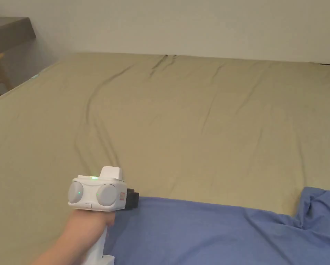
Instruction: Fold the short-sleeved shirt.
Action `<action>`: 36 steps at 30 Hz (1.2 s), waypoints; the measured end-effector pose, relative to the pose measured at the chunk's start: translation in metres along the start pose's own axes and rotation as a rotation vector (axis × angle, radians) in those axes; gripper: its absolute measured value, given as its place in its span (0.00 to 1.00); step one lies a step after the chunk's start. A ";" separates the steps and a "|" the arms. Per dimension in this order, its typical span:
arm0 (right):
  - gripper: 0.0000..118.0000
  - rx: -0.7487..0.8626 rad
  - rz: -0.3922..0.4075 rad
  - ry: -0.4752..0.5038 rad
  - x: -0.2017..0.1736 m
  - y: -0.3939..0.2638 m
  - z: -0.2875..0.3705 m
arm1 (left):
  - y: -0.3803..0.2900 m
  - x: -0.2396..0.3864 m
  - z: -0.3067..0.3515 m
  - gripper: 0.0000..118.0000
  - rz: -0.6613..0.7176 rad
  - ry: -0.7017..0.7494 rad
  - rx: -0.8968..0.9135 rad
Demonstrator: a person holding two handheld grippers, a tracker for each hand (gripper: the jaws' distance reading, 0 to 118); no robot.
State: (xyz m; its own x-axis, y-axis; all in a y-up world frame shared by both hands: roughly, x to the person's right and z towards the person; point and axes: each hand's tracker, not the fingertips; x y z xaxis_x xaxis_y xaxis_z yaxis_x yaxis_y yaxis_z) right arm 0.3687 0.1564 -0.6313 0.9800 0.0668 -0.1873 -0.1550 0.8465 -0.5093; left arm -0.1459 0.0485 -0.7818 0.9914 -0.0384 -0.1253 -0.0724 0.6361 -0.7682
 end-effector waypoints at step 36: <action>0.02 -0.197 -0.172 -0.065 0.096 -0.013 -0.079 | -0.008 -0.007 0.148 0.01 -0.069 -0.140 0.187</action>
State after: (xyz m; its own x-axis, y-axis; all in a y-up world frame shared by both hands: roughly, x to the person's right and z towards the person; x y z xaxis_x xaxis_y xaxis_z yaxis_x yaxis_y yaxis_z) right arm 0.4552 0.1106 -0.7091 0.9990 -0.0303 -0.0326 -0.0002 0.7295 -0.6840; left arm -0.1362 0.1573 -0.6817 0.9997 0.0129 0.0217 0.0040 0.7677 -0.6408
